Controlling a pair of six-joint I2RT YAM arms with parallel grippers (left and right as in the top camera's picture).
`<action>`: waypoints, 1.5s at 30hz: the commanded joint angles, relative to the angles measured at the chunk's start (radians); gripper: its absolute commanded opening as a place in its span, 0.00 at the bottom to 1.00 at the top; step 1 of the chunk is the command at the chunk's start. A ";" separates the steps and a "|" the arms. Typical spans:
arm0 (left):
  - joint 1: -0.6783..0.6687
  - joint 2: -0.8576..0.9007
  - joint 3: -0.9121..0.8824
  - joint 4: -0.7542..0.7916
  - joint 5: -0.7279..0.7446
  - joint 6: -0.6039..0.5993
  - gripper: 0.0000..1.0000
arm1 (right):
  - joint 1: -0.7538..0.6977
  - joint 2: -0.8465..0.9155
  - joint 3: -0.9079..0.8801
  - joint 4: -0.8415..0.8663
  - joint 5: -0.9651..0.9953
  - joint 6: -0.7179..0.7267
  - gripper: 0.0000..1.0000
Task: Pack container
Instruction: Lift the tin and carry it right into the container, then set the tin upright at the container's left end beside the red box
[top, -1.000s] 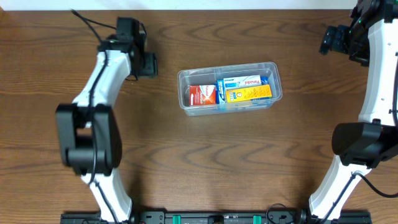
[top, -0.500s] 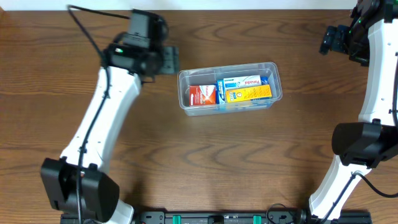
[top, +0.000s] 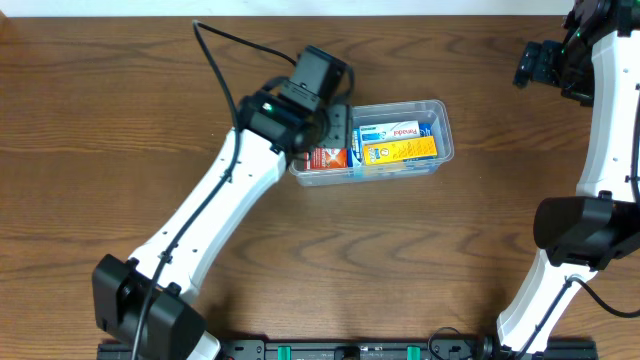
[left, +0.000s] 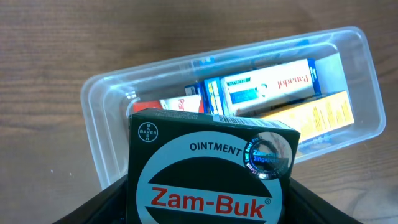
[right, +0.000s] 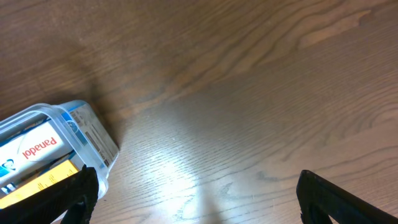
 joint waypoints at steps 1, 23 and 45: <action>-0.030 0.022 -0.001 -0.010 -0.079 -0.066 0.68 | -0.001 -0.006 0.012 0.000 0.007 0.016 0.99; -0.045 0.253 -0.006 0.011 -0.118 -0.123 0.68 | -0.001 -0.006 0.012 0.000 0.007 0.016 0.99; -0.031 0.370 -0.007 0.040 -0.144 -0.172 0.68 | -0.001 -0.006 0.012 0.000 0.007 0.016 0.99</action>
